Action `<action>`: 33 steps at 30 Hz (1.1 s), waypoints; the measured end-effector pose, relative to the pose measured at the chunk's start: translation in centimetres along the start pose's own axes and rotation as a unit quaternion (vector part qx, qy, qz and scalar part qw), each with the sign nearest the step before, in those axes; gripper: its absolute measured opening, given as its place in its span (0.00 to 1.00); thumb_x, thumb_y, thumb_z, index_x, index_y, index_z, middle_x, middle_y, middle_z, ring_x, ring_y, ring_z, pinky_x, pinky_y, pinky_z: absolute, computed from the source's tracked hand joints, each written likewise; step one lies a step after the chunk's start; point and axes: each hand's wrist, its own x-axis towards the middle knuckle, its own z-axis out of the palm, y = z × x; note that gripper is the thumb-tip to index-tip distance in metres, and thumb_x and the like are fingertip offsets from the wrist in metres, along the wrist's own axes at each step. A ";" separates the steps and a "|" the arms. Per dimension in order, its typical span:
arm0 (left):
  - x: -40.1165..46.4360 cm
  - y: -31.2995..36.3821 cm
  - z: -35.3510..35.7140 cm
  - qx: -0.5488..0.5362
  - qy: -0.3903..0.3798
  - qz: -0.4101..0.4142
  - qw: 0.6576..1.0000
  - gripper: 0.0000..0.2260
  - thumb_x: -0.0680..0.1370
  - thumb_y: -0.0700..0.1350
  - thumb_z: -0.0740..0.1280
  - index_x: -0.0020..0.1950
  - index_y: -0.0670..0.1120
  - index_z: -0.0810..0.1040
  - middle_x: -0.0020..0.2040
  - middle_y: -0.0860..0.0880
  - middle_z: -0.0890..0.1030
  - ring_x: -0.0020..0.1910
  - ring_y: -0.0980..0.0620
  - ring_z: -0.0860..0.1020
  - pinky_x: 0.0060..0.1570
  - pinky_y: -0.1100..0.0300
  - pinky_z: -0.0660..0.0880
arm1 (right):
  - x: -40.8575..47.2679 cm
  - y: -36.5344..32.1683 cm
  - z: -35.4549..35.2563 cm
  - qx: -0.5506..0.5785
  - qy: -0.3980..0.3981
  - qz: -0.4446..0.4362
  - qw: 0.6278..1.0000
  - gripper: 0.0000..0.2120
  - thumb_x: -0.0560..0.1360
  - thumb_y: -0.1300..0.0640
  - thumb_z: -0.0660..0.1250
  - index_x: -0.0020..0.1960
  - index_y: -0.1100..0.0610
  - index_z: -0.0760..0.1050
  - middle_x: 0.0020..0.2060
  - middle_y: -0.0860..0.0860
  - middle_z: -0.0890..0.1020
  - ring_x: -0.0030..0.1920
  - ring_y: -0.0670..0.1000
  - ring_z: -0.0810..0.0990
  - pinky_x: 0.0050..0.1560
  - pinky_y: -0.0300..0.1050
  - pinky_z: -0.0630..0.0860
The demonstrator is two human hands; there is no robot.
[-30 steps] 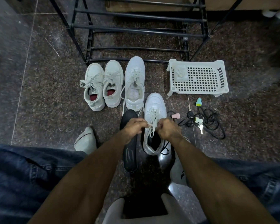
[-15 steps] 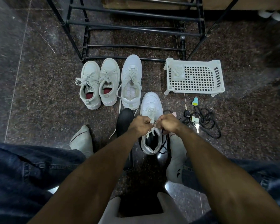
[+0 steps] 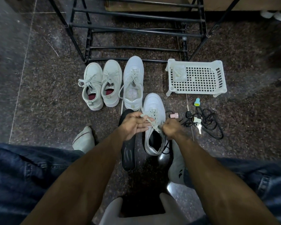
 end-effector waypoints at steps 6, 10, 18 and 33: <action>-0.5 3.3 -0.6 -0.124 0.081 0.061 0.987 0.08 0.81 0.38 0.62 0.42 0.46 0.72 0.41 0.44 0.85 0.36 0.49 0.85 0.34 0.59 0.81 | -0.3 -0.1 0.3 -0.008 0.015 0.006 1.000 0.06 0.78 0.58 0.62 0.49 0.59 0.77 0.55 0.61 0.80 0.55 0.61 0.79 0.48 0.42 0.71; -0.2 4.1 -0.2 -0.056 0.143 0.075 0.985 0.04 0.80 0.40 0.66 0.46 0.46 0.76 0.49 0.44 0.84 0.45 0.46 0.84 0.43 0.55 0.82 | -0.2 0.0 0.7 0.020 0.036 0.000 0.999 0.05 0.78 0.59 0.62 0.49 0.59 0.76 0.50 0.58 0.81 0.51 0.58 0.79 0.48 0.43 0.71; 1.5 -0.9 1.2 0.364 0.142 0.019 0.920 0.20 0.75 0.41 0.72 0.66 0.45 0.76 0.61 0.44 0.80 0.57 0.46 0.79 0.60 0.56 0.75 | -1.1 -1.2 -1.3 0.385 0.010 -0.006 0.923 0.09 0.75 0.71 0.63 0.43 0.59 0.74 0.30 0.54 0.79 0.27 0.48 0.75 0.30 0.42 0.77; 1.2 -1.5 3.1 0.461 0.171 0.017 0.870 0.04 0.73 0.43 0.70 0.44 0.51 0.83 0.46 0.51 0.83 0.49 0.50 0.81 0.51 0.61 0.76 | -1.7 1.5 2.3 0.131 0.056 -0.005 0.990 0.08 0.71 0.65 0.68 0.41 0.52 0.76 0.39 0.47 0.80 0.45 0.50 0.79 0.49 0.39 0.73</action>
